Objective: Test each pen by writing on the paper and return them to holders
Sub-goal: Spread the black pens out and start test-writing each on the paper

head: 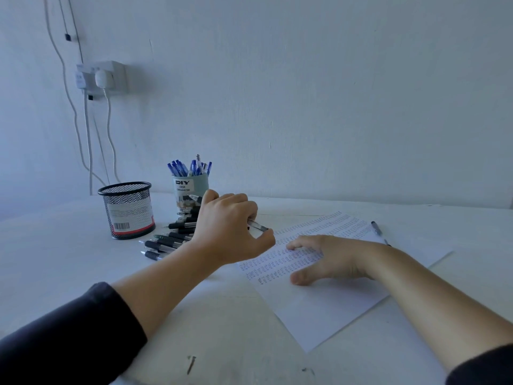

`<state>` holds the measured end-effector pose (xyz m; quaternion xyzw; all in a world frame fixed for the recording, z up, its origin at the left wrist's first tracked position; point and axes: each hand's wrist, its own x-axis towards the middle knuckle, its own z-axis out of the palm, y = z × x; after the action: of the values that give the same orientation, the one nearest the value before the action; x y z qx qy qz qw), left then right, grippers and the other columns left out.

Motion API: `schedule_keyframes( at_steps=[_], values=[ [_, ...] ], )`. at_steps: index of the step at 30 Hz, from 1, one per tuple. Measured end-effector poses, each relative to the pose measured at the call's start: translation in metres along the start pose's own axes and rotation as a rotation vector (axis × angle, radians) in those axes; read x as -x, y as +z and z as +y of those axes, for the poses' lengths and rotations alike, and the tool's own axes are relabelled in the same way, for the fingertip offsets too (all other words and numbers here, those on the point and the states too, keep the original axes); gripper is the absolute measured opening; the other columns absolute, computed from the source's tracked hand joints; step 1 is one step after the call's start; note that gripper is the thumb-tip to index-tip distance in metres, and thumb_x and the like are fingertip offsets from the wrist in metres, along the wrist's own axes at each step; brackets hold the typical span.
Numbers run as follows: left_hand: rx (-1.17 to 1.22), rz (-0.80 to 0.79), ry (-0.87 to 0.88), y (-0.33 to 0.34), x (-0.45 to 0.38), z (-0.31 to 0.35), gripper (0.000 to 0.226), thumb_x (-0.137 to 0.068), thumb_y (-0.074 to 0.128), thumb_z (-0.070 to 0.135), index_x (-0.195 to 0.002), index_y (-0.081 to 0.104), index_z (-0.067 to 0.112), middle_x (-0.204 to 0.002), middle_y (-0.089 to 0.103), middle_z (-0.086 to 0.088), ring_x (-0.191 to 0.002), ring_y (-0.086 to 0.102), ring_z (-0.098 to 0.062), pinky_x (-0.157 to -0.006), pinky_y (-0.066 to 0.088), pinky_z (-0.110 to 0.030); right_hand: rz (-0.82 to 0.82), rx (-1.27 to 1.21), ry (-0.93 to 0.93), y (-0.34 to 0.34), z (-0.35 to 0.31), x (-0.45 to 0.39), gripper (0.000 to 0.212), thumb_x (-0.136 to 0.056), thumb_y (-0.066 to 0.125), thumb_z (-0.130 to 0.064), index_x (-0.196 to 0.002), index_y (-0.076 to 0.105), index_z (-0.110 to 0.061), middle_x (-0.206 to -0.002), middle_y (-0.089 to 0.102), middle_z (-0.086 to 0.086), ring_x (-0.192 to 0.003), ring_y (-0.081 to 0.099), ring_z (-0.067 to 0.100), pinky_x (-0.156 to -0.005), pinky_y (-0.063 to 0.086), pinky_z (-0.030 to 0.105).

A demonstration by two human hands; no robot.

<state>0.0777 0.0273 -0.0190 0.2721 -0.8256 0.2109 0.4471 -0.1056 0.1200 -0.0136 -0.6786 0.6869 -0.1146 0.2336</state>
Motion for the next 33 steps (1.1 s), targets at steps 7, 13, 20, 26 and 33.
schedule_keyframes(
  at_steps=[7, 13, 20, 26, 33],
  values=[
    [0.231, 0.056, 0.150, 0.005, -0.002, 0.004, 0.037, -0.080, 0.057, 0.037, -0.102, 0.062, 0.008, -0.092, 0.052, -0.012, -0.057, 0.053, -0.016, -0.048, 0.051, -0.031, -0.012, 0.005, -0.008, -0.002, 0.003, 0.001, 0.074, -0.078, 0.068, -0.053, -0.142, 0.034, -0.040, -0.151, 0.029, -0.011, -0.138, 0.029, 0.012, -0.109, 0.025, 0.031],
    [0.529, 0.123, -0.016, -0.005, -0.001, 0.020, 0.048, -0.094, 0.038, 0.043, -0.119, 0.064, 0.010, -0.106, 0.057, -0.005, -0.080, 0.057, -0.005, -0.065, 0.047, -0.020, 0.009, 0.007, 0.015, -0.005, 0.010, 0.001, 0.072, -0.078, 0.068, -0.052, -0.141, 0.036, -0.037, -0.151, 0.030, -0.009, -0.138, 0.029, 0.013, -0.112, 0.025, 0.034],
    [0.997, -0.246, -0.842, -0.006, -0.007, 0.039, 0.019, -0.088, 0.066, 0.022, -0.078, 0.067, 0.006, -0.066, 0.066, -0.006, -0.048, 0.057, -0.012, -0.044, 0.047, -0.024, 0.089, 0.041, 0.145, -0.006, 0.013, -0.001, 0.071, -0.072, 0.067, -0.054, -0.135, 0.037, -0.046, -0.150, 0.030, -0.004, -0.137, 0.030, 0.021, -0.112, 0.024, 0.043],
    [1.008, -0.380, -1.025, -0.005, -0.003, 0.043, 0.023, -0.082, 0.058, 0.001, -0.061, 0.054, 0.009, -0.051, 0.053, -0.008, -0.036, 0.039, -0.013, -0.037, 0.026, -0.017, 0.142, 0.049, 0.098, -0.004, 0.008, 0.002, 0.058, -0.081, 0.063, -0.038, -0.133, 0.039, -0.050, -0.154, 0.020, -0.002, -0.145, 0.009, 0.017, -0.116, -0.001, 0.050],
    [0.862, -0.470, -0.963, -0.007, -0.002, 0.049, 0.014, -0.072, 0.055, 0.000, -0.059, 0.054, 0.006, -0.045, 0.053, -0.008, -0.034, 0.028, -0.012, -0.038, 0.020, -0.016, 0.023, 0.065, 0.026, 0.002, -0.002, 0.002, 0.053, -0.080, 0.062, -0.048, -0.125, 0.039, -0.065, -0.156, 0.013, -0.018, -0.146, -0.004, 0.009, -0.114, -0.007, 0.053]
  ],
)
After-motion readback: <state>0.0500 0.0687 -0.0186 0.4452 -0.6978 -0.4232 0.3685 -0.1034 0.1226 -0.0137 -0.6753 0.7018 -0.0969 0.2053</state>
